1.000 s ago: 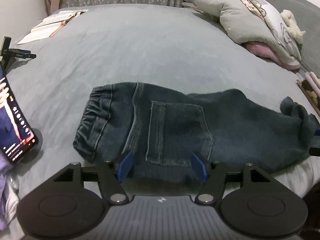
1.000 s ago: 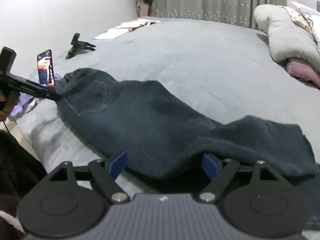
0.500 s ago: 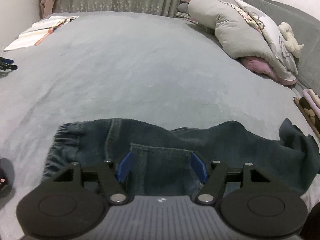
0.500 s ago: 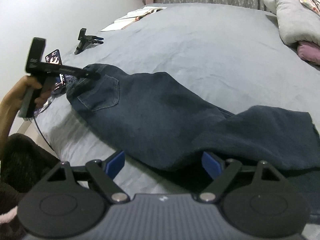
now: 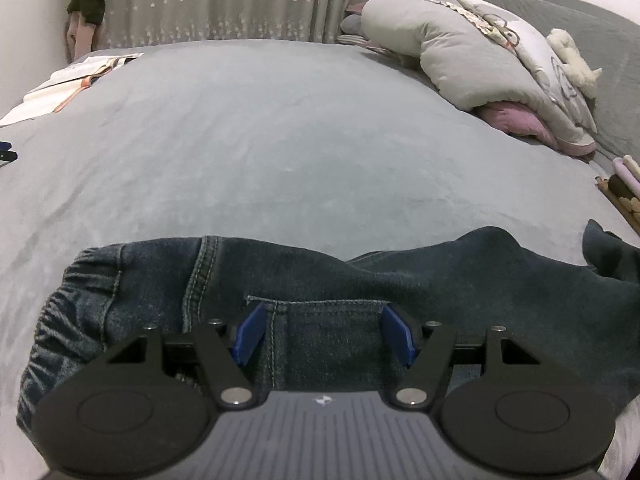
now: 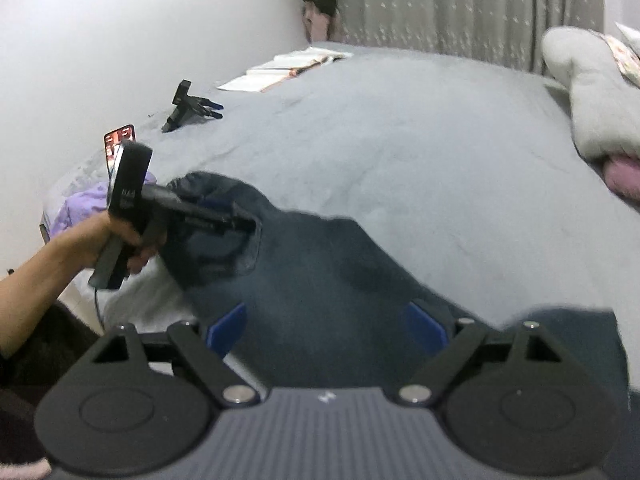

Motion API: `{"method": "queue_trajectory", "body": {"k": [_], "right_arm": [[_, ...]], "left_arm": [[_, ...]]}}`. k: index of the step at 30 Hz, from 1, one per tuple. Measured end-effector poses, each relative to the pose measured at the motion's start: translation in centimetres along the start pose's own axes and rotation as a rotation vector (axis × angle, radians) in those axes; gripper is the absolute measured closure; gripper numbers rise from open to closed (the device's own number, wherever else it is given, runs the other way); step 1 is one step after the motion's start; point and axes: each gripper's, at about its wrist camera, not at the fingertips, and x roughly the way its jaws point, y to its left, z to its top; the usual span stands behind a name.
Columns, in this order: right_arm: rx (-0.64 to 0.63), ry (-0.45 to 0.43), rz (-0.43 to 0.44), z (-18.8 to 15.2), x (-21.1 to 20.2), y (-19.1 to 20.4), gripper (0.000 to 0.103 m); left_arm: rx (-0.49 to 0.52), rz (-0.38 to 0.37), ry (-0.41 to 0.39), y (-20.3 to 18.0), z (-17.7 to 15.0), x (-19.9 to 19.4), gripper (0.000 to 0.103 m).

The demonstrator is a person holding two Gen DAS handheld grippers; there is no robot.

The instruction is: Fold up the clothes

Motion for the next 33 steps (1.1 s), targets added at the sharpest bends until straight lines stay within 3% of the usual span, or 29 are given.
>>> {"method": "queue_trajectory", "body": {"k": [11,19,28,33], "right_arm": [[0.11,0.052,0.063,0.8,9.5,-4.9,0.016],[0.203,0.102,0.112,0.8,16.1,-9.3,0.017],[0.188,0.109,0.21,1.5,18.3,-8.6,0.019],[0.18,0.093,0.266,1.9,18.7,-8.2,0.026]], "left_arm": [[-0.055,0.018,-0.005,1.0,1.2,0.5,0.039],[0.042,0.041,-0.006,0.2,0.5,1.1,0.033],[0.114,0.04,-0.011,-0.7,0.2,1.6,0.02],[0.161,0.032,-0.018,-0.9,-0.4,1.1,0.019]]}}
